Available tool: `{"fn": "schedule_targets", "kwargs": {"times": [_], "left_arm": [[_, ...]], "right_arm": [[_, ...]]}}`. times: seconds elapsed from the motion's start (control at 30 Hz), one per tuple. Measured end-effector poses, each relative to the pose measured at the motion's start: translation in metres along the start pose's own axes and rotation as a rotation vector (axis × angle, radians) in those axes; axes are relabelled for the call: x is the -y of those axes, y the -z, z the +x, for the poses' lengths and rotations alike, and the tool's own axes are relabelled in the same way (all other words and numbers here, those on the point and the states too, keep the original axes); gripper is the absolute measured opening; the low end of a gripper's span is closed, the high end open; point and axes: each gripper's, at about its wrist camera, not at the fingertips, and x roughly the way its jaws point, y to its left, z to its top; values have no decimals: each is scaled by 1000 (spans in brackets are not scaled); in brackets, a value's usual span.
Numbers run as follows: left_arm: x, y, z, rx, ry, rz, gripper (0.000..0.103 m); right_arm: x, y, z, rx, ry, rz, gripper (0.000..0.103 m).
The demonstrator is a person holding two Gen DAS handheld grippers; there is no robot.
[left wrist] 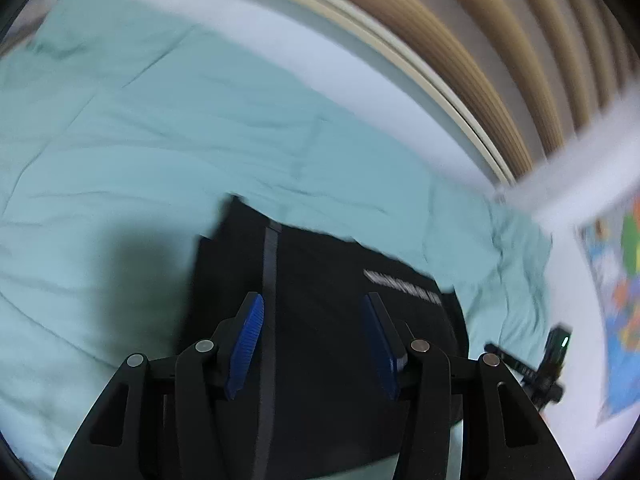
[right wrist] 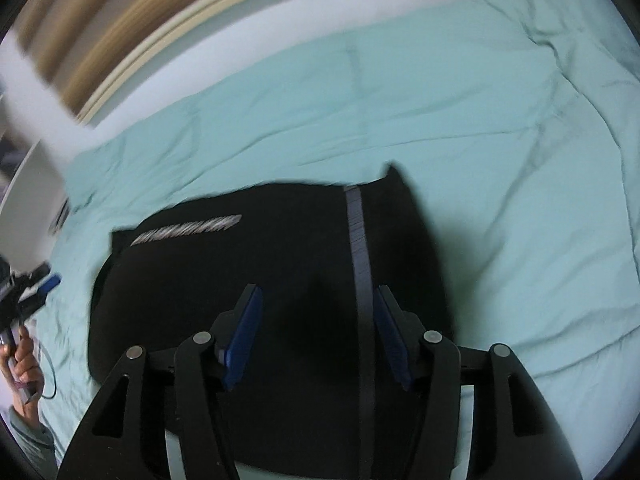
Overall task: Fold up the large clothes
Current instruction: 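Smooth the folded jacket flat with both open grippers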
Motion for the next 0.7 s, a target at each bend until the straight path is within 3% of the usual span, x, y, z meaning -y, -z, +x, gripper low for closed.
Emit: {"fn": "schedule_targets", "kwargs": {"times": [0.17, 0.3, 0.4, 0.47, 0.7], "left_arm": [[70, 56, 19, -20, -51, 198, 53], [90, 92, 55, -75, -121, 270, 53], [81, 113, 100, -165, -228, 271, 53], [66, 121, 127, -229, -261, 235, 53], [53, 118, 138, -246, -276, 212, 54]], "right_arm": [[-54, 26, 4, -10, 42, -110, 65], [-81, 51, 22, -8, 117, -185, 65], [-87, 70, 56, -65, 197, -243, 66], [-82, 77, 75, -114, 210, -228, 72], [-81, 85, 96, -129, 220, -227, 74]]}}
